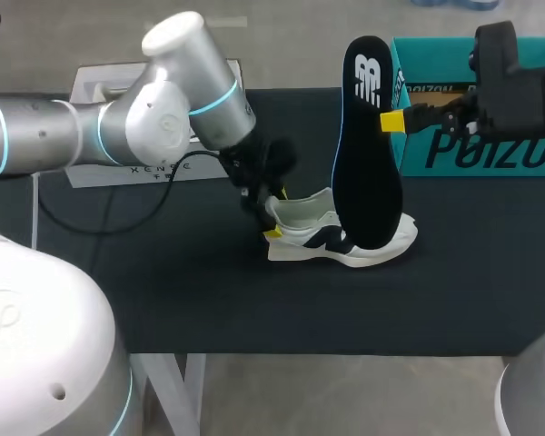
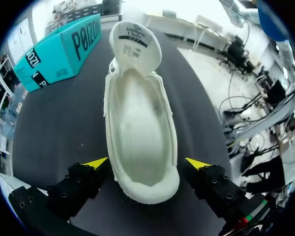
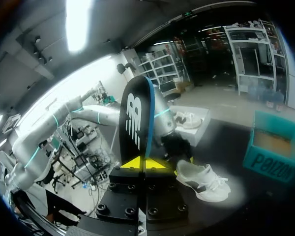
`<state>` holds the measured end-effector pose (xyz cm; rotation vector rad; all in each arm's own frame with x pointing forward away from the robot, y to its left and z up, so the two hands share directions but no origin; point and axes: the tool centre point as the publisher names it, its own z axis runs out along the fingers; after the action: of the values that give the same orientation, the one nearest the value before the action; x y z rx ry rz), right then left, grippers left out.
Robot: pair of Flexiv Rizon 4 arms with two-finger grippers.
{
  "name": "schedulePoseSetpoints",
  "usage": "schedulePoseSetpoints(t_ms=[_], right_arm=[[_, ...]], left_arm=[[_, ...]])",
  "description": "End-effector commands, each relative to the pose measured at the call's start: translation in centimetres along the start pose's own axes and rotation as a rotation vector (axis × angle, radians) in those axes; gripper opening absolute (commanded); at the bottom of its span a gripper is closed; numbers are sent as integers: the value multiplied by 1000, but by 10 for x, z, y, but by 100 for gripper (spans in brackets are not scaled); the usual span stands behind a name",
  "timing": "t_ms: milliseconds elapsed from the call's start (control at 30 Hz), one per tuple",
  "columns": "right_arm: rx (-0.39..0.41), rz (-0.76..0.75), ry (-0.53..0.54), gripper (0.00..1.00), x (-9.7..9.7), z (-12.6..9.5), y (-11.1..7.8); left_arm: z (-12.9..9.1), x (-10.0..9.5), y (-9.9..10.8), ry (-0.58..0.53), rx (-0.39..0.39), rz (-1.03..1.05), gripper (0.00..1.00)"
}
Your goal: Take the shoe out of the shoebox, open the shoe tongue, remove and reinsert the insole, then place the shoe into the shoebox
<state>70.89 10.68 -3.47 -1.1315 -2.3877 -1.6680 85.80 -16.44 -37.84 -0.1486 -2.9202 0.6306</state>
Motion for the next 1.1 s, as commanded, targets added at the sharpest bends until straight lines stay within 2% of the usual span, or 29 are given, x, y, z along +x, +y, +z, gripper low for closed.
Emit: schedulePoseSetpoints(t_ms=[33, 67, 100, 167, 300, 400, 633, 800, 1100], right_arm=[[0, 2, -4, 0, 0, 3, 0], [0, 2, -4, 0, 0, 3, 0], [0, 2, -4, 0, 0, 3, 0], [0, 2, -4, 0, 0, 3, 0], [0, 2, -4, 0, 0, 3, 0], [0, 2, -4, 0, 0, 3, 0], [0, 2, -4, 0, 0, 3, 0], [0, 2, -4, 0, 0, 3, 0], [0, 2, -4, 0, 0, 3, 0]], left_arm=[[1, -1, -1, 2, -32, 0, 100], [1, -1, -1, 2, -32, 0, 100], [-2, -1, -3, 19, -99, -56, 100], [-8, 2, -6, 27, -119, -66, 100], [-17, 6, -10, 29, -300, -108, 100], [-25, 7, -10, 10, -361, -124, 100], [-37, 13, -11, 25, -425, -100, 100], [-52, 22, -11, -3, -411, -98, 100], [-63, 31, -17, -21, -383, -69, 100]])
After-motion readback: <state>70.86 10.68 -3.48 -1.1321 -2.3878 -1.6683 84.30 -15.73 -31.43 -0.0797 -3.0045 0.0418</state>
